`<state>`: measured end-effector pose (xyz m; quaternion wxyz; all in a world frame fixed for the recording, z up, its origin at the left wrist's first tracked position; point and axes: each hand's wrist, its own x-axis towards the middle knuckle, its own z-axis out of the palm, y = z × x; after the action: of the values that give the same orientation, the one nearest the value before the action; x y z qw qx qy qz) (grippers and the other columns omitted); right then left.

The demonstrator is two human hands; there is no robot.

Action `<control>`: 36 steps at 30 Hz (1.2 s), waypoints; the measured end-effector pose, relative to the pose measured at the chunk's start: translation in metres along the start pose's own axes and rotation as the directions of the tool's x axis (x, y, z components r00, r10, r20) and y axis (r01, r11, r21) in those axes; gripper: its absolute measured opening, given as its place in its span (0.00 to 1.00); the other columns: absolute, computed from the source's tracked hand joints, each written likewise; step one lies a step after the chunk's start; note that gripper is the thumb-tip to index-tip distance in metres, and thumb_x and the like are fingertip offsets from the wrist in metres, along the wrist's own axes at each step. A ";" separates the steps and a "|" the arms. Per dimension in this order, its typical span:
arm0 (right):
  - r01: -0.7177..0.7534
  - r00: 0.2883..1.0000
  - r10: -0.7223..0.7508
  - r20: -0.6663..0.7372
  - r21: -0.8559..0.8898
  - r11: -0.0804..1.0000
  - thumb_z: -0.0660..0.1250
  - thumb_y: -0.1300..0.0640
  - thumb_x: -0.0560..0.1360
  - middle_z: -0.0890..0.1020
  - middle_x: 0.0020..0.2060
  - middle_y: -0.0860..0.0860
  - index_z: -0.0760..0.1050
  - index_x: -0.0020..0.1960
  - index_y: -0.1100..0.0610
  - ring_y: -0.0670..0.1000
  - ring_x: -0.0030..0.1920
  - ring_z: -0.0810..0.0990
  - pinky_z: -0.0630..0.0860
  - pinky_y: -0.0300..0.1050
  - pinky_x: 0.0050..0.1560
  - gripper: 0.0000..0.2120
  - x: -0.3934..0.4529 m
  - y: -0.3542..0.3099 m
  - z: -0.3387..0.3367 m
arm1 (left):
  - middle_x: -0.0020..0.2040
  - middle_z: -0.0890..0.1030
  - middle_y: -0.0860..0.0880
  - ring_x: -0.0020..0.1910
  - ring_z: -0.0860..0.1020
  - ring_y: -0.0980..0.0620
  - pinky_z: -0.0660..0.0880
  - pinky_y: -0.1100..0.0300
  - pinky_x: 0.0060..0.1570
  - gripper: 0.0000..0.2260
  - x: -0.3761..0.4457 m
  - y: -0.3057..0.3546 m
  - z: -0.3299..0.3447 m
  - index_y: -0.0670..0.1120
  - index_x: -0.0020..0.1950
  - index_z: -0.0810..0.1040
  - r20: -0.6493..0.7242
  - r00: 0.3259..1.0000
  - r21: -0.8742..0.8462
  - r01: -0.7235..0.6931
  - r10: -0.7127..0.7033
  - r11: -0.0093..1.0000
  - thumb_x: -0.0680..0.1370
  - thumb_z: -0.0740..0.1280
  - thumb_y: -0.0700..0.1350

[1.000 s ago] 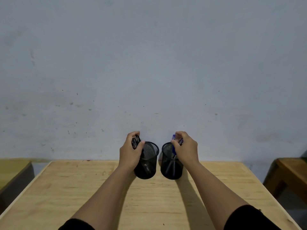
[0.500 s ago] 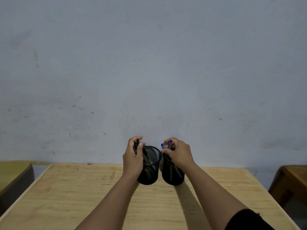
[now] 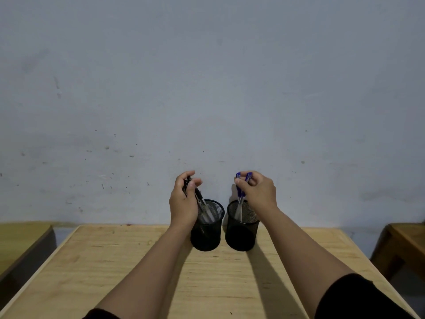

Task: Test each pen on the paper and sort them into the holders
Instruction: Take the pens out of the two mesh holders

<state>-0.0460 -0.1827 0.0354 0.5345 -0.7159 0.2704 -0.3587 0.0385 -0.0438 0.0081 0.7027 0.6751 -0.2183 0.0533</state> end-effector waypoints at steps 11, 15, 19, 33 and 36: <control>0.028 0.996 0.011 -0.094 0.405 0.914 0.70 0.62 0.72 0.84 0.44 0.54 0.74 0.58 0.50 0.51 0.48 0.82 0.78 0.46 0.55 0.16 -0.060 -0.047 -0.025 | 0.43 0.78 0.54 0.46 0.79 0.56 0.75 0.63 0.51 0.10 -0.023 0.064 -0.032 0.51 0.55 0.70 -0.212 0.977 -0.176 -0.060 0.022 0.982 0.80 0.53 0.40; -0.104 0.982 0.165 -0.088 0.481 0.871 0.69 0.63 0.73 0.82 0.38 0.50 0.72 0.64 0.52 0.48 0.41 0.81 0.79 0.43 0.52 0.21 -0.107 -0.014 -0.029 | 0.45 0.79 0.50 0.47 0.80 0.55 0.74 0.63 0.49 0.10 -0.062 0.041 -0.042 0.48 0.58 0.71 -0.272 0.957 -0.215 0.046 -0.105 0.976 0.80 0.53 0.40; -0.241 0.933 0.342 -0.117 0.503 0.830 0.70 0.65 0.72 0.81 0.38 0.51 0.74 0.62 0.52 0.47 0.38 0.81 0.81 0.38 0.45 0.20 -0.144 0.033 -0.036 | 0.43 0.79 0.50 0.48 0.79 0.51 0.75 0.57 0.55 0.10 -0.104 -0.007 -0.049 0.46 0.59 0.71 -0.301 0.907 -0.256 0.222 -0.296 0.941 0.80 0.55 0.39; -0.381 0.915 0.389 -0.103 0.093 0.920 0.71 0.61 0.72 0.78 0.43 0.52 0.76 0.54 0.59 0.47 0.39 0.77 0.71 0.35 0.35 0.11 -0.155 0.097 -0.059 | 0.51 0.77 0.43 0.46 0.72 0.49 0.68 0.58 0.49 0.08 -0.133 -0.058 -0.082 0.43 0.50 0.76 -0.127 0.966 0.444 0.259 -0.226 0.858 0.76 0.65 0.47; -0.285 0.955 0.266 -0.127 -0.165 0.944 0.69 0.59 0.73 0.79 0.47 0.54 0.77 0.54 0.60 0.48 0.42 0.76 0.69 0.31 0.34 0.10 -0.156 0.103 -0.057 | 0.51 0.76 0.42 0.44 0.71 0.52 0.66 0.60 0.47 0.06 -0.135 -0.063 -0.086 0.42 0.44 0.77 -0.044 0.991 0.580 0.130 -0.129 0.804 0.76 0.65 0.45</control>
<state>-0.1856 -0.1238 -0.0888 0.4972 -0.6973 0.4269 -0.2905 -0.0393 0.0645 -0.1010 0.4650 0.8706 -0.1442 0.0703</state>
